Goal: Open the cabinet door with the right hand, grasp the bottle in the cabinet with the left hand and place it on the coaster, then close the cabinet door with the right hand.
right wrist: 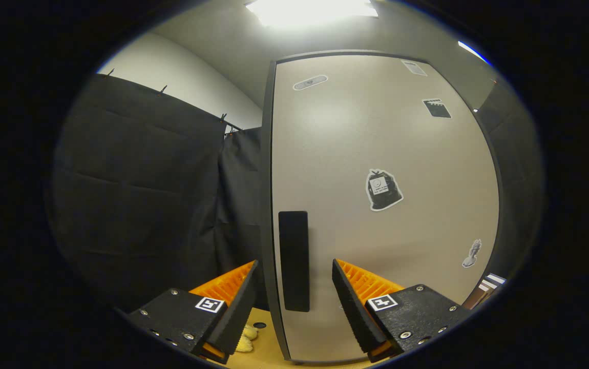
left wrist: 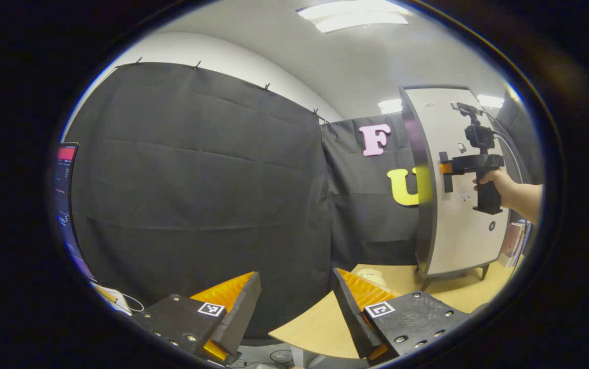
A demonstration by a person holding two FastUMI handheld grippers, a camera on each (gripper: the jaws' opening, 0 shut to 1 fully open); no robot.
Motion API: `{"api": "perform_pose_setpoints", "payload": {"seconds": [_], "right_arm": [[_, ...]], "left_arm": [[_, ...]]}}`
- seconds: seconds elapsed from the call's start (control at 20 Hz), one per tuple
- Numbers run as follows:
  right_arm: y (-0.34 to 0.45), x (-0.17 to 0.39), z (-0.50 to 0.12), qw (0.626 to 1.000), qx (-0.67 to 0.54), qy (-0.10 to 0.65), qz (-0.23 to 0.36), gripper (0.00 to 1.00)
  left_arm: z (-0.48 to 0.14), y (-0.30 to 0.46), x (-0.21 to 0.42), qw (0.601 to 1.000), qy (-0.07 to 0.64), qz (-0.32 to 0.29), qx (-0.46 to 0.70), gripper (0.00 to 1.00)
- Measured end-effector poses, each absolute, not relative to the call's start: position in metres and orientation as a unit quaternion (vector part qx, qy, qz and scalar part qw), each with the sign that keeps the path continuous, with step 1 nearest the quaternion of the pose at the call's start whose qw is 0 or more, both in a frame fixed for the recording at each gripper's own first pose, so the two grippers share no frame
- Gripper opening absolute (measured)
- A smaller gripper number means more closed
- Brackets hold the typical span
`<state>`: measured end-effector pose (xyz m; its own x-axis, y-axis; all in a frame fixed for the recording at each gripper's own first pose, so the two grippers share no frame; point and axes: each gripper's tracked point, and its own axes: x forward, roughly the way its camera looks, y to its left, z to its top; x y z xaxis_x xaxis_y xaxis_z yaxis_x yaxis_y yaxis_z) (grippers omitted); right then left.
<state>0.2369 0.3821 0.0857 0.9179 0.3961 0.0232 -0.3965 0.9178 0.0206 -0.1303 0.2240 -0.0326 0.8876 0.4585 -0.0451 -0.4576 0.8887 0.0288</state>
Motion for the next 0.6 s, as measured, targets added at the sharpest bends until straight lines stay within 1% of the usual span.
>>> {"api": "perform_pose_setpoints", "payload": {"seconds": [0.1, 0.15, 0.2, 0.25, 0.3, 0.4, 0.45, 0.5, 0.6], "right_arm": [[0.387, 0.250, 0.080, 0.982, -0.006, -0.001, 0.189, 0.79], [0.390, 0.253, 0.077, 0.983, -0.010, 0.004, 0.184, 0.77], [0.392, 0.256, 0.076, 0.983, -0.010, 0.006, 0.181, 0.71], [0.395, 0.258, 0.076, 0.984, -0.008, 0.006, 0.179, 0.67], [0.395, 0.261, 0.076, 0.985, -0.009, 0.007, 0.170, 0.59], [0.389, 0.262, 0.075, 0.989, -0.008, 0.006, 0.145, 0.48], [0.389, 0.261, 0.073, 0.990, -0.004, 0.012, 0.144, 0.45], [0.390, 0.263, 0.074, 0.989, 0.000, 0.013, 0.144, 0.35], [0.389, 0.262, 0.073, 0.989, -0.002, 0.027, 0.148, 0.28]], "left_arm": [[-0.033, 0.230, -0.133, 0.970, 0.027, 0.241, 0.005, 0.84], [-0.034, 0.234, -0.136, 0.969, 0.026, 0.245, 0.003, 0.84], [-0.034, 0.238, -0.137, 0.969, 0.027, 0.247, 0.002, 0.84], [-0.036, 0.239, -0.137, 0.968, 0.029, 0.248, 0.002, 0.83], [-0.037, 0.241, -0.136, 0.968, 0.030, 0.249, 0.003, 0.83], [-0.035, 0.244, -0.138, 0.967, 0.029, 0.252, 0.009, 0.84], [-0.035, 0.246, -0.139, 0.967, 0.027, 0.254, 0.009, 0.84], [-0.034, 0.247, -0.140, 0.967, 0.025, 0.254, 0.007, 0.83], [-0.035, 0.244, -0.141, 0.967, 0.025, 0.252, -0.002, 0.83]]}}
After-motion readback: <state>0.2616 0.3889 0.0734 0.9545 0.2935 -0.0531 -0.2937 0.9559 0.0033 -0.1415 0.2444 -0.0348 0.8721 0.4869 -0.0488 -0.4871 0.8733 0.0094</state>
